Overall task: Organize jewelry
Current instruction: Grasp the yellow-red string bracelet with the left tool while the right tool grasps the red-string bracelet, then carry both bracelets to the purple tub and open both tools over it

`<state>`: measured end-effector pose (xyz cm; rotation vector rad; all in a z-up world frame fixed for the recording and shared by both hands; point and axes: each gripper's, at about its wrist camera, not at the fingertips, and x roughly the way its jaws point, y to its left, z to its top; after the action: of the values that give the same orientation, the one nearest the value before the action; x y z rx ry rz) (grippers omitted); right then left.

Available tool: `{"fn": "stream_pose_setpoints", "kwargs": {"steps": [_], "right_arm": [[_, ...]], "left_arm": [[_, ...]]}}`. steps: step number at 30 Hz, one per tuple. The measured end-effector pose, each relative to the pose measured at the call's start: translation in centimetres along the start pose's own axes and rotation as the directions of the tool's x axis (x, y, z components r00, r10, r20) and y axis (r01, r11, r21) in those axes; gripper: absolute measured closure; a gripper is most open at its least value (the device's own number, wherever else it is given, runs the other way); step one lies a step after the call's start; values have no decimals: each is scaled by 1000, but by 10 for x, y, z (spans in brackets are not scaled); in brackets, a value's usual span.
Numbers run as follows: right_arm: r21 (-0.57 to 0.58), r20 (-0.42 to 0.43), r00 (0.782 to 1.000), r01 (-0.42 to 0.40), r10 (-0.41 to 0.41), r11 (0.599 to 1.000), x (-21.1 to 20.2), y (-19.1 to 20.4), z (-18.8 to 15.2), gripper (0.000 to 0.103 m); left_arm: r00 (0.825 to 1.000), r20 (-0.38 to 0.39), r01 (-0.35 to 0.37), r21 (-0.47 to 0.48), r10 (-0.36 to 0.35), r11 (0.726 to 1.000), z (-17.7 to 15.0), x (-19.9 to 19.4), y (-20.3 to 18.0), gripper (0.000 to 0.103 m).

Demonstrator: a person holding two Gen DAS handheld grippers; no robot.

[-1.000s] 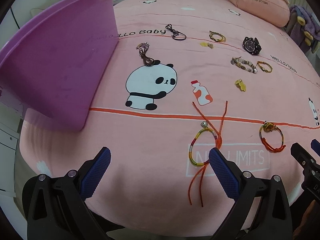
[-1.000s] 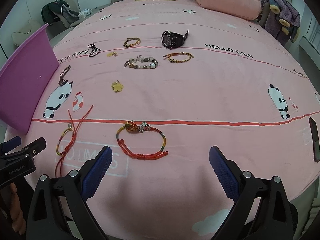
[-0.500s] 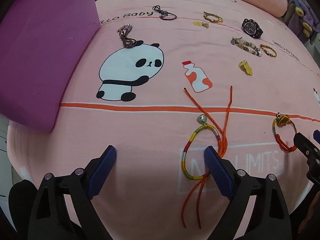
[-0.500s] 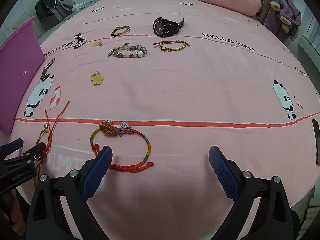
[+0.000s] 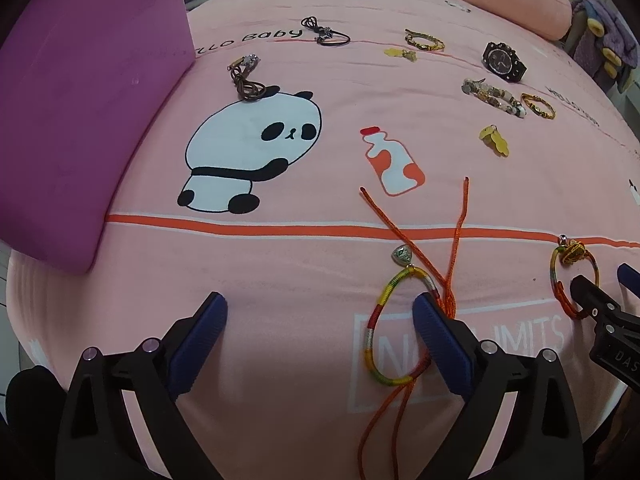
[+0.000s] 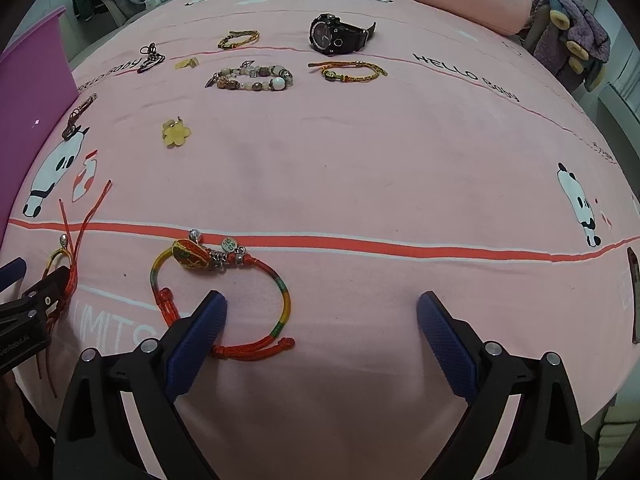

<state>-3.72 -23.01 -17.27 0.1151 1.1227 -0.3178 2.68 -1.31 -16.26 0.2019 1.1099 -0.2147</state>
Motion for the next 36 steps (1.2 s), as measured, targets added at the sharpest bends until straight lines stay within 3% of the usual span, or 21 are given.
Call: {"fn": "stream_pose_setpoints", "kwargs": {"steps": [3,7,9,12,14,15,16,17,24,36], "right_arm": [[-4,4,1000,1,-1,1000,0,1,-1,11],[-5,7,1000,-16,16,1000,-1,1,-2,17],[-22,13,1000,-22,23,1000,-2,5,-2,26],[-51,20,999,-36,37,998,-4,11,-3,40],[-48,20,999,-47,48,998,-6,11,-2,59],[-47,21,998,-53,54,998,-7,11,-1,66],[-46,17,997,-69,70,997,-8,10,-1,86],[-43,11,996,-85,85,996,-8,10,0,99],[6,12,990,-138,138,990,-22,3,-1,99],[6,99,978,-186,185,983,-78,7,7,99]], "left_arm": [[1000,9,8,4,-8,1000,-2,-3,-2,19],[999,27,31,35,-32,999,-5,-9,-11,41],[998,31,49,39,-51,998,-6,-11,-13,51],[997,43,65,47,-67,997,-7,-14,-17,80],[996,33,87,45,-88,995,-7,-14,-17,98],[994,29,100,42,-101,994,-6,-14,-16,100],[994,26,106,38,-107,994,-5,-14,-16,100],[993,23,114,33,-115,993,-5,-15,-15,100],[982,-4,188,-11,-188,982,-1,-25,-7,100],[971,77,227,4,-226,974,13,-78,2,100]]}}
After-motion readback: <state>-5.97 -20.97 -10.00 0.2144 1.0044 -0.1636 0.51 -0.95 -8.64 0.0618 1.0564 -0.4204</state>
